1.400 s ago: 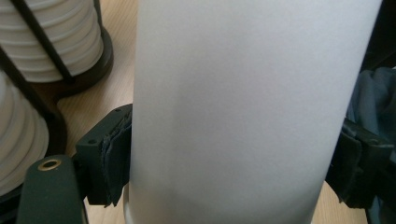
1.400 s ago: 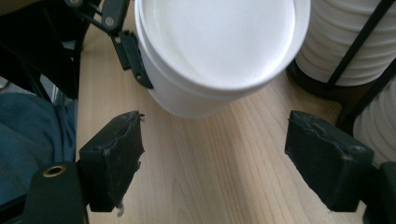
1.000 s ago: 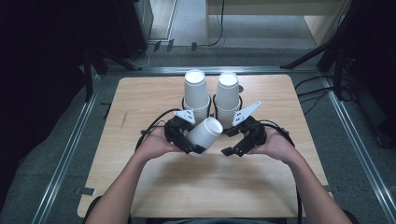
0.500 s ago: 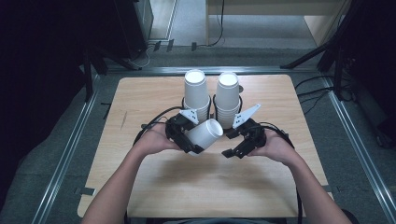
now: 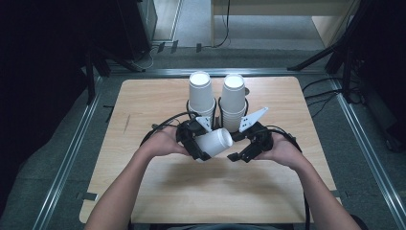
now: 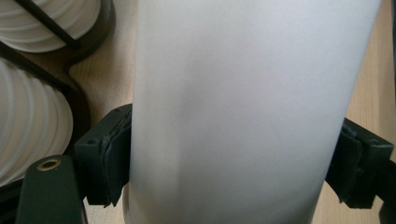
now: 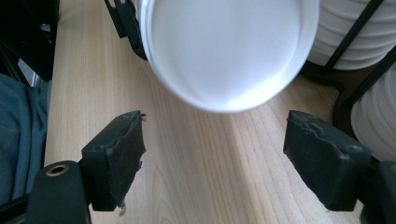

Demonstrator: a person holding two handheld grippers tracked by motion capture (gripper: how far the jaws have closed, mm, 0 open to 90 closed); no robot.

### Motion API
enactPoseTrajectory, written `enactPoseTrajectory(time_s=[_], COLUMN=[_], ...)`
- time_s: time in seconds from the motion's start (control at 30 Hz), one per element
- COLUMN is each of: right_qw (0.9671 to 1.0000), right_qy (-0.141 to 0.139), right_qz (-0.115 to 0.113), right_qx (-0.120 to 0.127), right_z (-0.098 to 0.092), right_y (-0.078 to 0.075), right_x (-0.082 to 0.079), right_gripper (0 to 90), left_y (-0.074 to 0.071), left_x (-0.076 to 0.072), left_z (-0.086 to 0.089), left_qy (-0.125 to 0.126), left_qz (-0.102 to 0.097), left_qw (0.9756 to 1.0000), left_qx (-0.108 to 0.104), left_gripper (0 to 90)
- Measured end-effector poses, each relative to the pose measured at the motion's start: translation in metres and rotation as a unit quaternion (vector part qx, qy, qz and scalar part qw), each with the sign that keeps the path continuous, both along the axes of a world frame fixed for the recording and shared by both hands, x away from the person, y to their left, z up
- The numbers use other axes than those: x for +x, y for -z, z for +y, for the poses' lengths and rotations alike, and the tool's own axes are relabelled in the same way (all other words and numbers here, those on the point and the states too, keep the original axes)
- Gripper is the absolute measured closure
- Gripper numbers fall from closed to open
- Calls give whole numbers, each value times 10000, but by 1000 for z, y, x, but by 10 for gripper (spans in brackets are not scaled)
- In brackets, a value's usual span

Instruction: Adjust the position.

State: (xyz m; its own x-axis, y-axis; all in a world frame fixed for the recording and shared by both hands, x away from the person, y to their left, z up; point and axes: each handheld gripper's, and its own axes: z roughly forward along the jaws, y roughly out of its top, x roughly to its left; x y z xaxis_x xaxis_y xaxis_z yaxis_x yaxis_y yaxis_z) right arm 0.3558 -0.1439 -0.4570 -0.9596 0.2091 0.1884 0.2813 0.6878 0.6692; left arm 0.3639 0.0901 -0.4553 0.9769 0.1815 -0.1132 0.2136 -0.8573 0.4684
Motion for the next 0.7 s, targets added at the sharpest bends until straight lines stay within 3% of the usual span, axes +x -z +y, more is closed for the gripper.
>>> enactPoseTrajectory(time_s=[0.57, 0.7], right_qw=[9992, 9986], right_qy=[-326, -445], right_qz=[-192, -200], right_qx=[-154, -182], right_z=[18, 24], right_y=[1, 2], right_x=[-2, -4], right_gripper=[203, 202], left_y=[15, 17], left_x=[-4, -5], left_z=[-22, -25], left_qy=[424, 563], left_qz=[223, 199], left_qw=[9984, 9975], left_qx=[297, 381], left_gripper=[150, 149])
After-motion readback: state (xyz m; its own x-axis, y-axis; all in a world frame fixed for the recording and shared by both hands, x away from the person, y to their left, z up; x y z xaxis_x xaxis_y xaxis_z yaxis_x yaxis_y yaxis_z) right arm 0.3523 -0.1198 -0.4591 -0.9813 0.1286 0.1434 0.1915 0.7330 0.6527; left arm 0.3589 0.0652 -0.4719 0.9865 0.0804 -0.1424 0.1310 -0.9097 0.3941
